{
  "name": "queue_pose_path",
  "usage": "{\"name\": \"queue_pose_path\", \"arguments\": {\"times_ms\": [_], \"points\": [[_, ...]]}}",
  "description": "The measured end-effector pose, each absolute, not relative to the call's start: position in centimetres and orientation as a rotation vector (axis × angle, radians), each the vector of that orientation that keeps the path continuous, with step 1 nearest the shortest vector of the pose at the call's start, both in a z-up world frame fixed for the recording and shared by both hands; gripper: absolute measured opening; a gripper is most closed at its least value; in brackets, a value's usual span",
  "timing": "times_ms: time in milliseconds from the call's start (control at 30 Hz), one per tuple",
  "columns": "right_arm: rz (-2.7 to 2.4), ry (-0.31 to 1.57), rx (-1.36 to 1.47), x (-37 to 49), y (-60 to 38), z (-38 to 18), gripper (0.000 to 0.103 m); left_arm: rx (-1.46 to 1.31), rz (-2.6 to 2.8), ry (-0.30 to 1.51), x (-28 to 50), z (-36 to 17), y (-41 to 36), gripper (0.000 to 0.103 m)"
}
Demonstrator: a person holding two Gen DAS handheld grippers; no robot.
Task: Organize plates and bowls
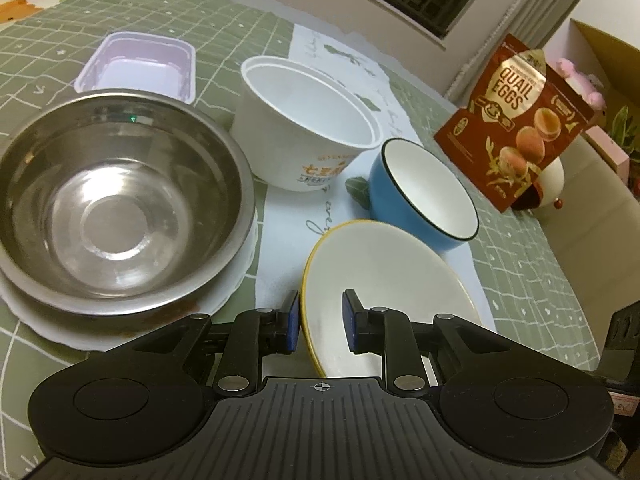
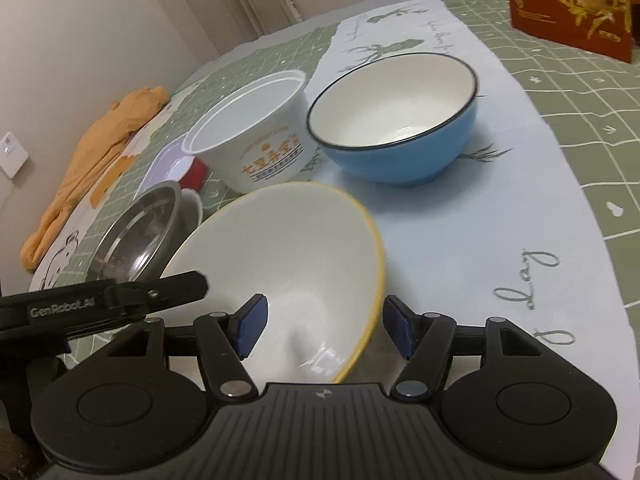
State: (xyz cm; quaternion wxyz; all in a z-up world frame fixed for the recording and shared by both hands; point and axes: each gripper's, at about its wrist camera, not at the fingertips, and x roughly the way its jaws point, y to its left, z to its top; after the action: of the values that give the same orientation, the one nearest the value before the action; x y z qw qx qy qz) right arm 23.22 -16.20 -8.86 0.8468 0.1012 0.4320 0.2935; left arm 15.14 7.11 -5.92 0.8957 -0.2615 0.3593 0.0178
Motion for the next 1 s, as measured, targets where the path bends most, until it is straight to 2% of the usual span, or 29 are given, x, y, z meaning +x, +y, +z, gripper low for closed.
{"name": "queue_pose_path", "arguments": {"times_ms": [133, 267, 467, 633, 700, 767, 900, 1000], "points": [[0.598, 0.884, 0.259, 23.5, -17.8, -8.2, 0.067, -0.559, 0.047, 0.731, 14.9, -5.6, 7.4, 0.024], [0.546, 0.772, 0.291, 23.4, -19.9, -6.5, 0.067, -0.57, 0.059, 0.726, 14.8, -5.3, 7.4, 0.024], [0.285, 0.658, 0.219, 24.7, -22.6, -5.5, 0.07, -0.567, 0.077, 0.614, 14.7, -2.6, 7.6, 0.025], [0.124, 0.6, 0.249, 26.1, -25.1, -3.8, 0.07, -0.57, -0.056, 0.727, 19.7, -0.9, 7.0, 0.025], [0.088, 0.56, 0.273, 26.9, -25.9, -2.2, 0.078, -0.54, -0.085, 0.763, 22.0, 0.0, 6.4, 0.025], [0.095, 0.567, 0.302, 28.4, -26.2, -1.1, 0.085, -0.471, -0.076, 0.796, 24.3, 0.6, 5.5, 0.025], [0.144, 0.632, 0.326, 31.0, -25.3, -3.0, 0.085, -0.423, -0.069, 0.868, 27.2, 0.0, 4.7, 0.025], [0.192, 0.757, 0.376, 32.8, -24.7, -5.5, 0.085, -0.409, -0.09, 0.899, 28.7, -0.9, 4.1, 0.025]]}}
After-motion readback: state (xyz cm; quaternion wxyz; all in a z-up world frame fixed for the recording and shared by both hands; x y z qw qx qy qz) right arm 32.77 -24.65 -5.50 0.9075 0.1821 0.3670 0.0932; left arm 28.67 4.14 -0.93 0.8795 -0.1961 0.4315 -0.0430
